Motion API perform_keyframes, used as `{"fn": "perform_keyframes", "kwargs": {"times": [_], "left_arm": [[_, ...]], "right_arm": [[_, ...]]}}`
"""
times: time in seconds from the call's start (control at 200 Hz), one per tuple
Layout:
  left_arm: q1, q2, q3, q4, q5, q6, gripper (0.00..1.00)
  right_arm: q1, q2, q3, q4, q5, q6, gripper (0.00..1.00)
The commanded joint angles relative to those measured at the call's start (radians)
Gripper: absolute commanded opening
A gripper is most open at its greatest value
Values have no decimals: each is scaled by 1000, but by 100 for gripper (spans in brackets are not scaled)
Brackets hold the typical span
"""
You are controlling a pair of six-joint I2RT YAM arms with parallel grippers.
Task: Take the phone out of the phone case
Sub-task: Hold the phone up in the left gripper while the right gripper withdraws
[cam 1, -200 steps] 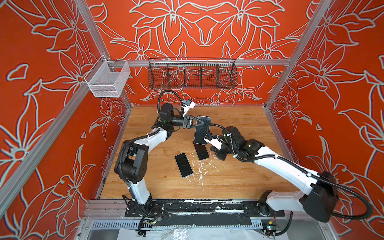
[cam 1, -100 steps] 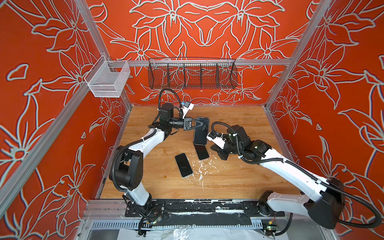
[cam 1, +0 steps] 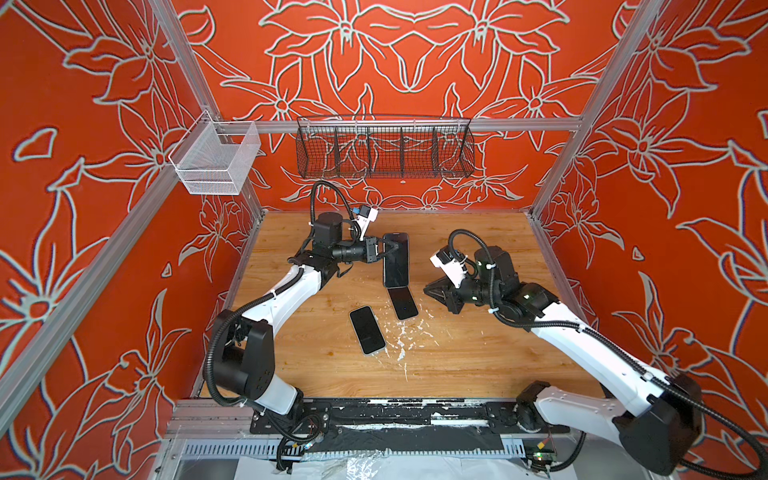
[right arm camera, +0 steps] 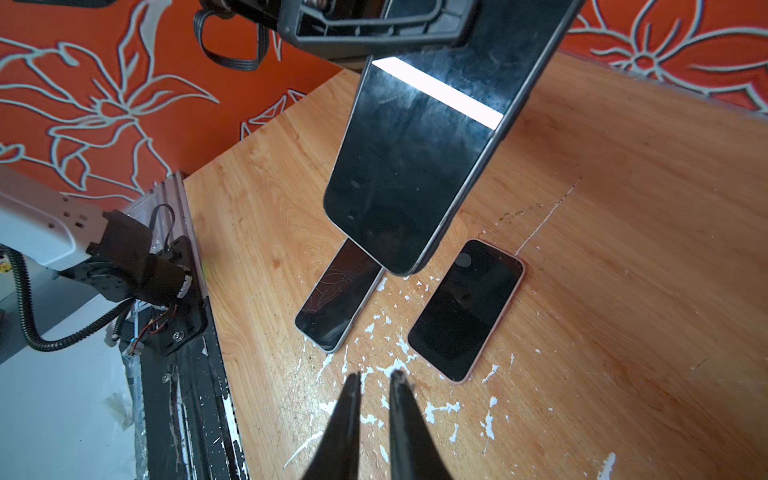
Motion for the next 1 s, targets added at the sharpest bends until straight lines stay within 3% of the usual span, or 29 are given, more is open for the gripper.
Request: {"fn": "perform_keyframes", "kwargs": {"times": [0.0,0.155,0.29,0.445,0.49,0.52,0.535,0.671,0.801,0.916,0.996], "left_arm": [[-1,-49,-5,9,-92,-39,0],[-2,-72,-9,-64,-203,-51,0],[-1,-93,-21,-127,-327,-89,0],[-1,-115,-20,-162,-392,-146,0],[-1,-118,-15,-178,-419,-159,0],[-1,-122,-10,-187,-439,-162,0],[-1,-122,-7,-191,-447,-161,0],[3,-120,30,-217,-489,-153,0],[19,-105,46,-167,-456,-202,0],[64,-79,20,-69,-366,-327,0],[97,-64,-49,93,-295,-444,0]], "right_arm": [[-5,-47,-35,103,-50,138,22],[-6,-100,-96,170,-39,229,32],[-5,-170,-178,277,-67,312,51],[-6,-243,-255,327,-25,383,69],[-5,-253,-271,347,-15,404,77],[-5,-258,-279,360,-14,414,94],[-5,-260,-281,366,-14,417,97],[-4,-252,-292,423,-12,451,98],[-4,-182,-276,458,-4,521,98],[-4,-92,-287,602,-31,653,98],[-3,-29,-289,689,-40,746,97]]}}
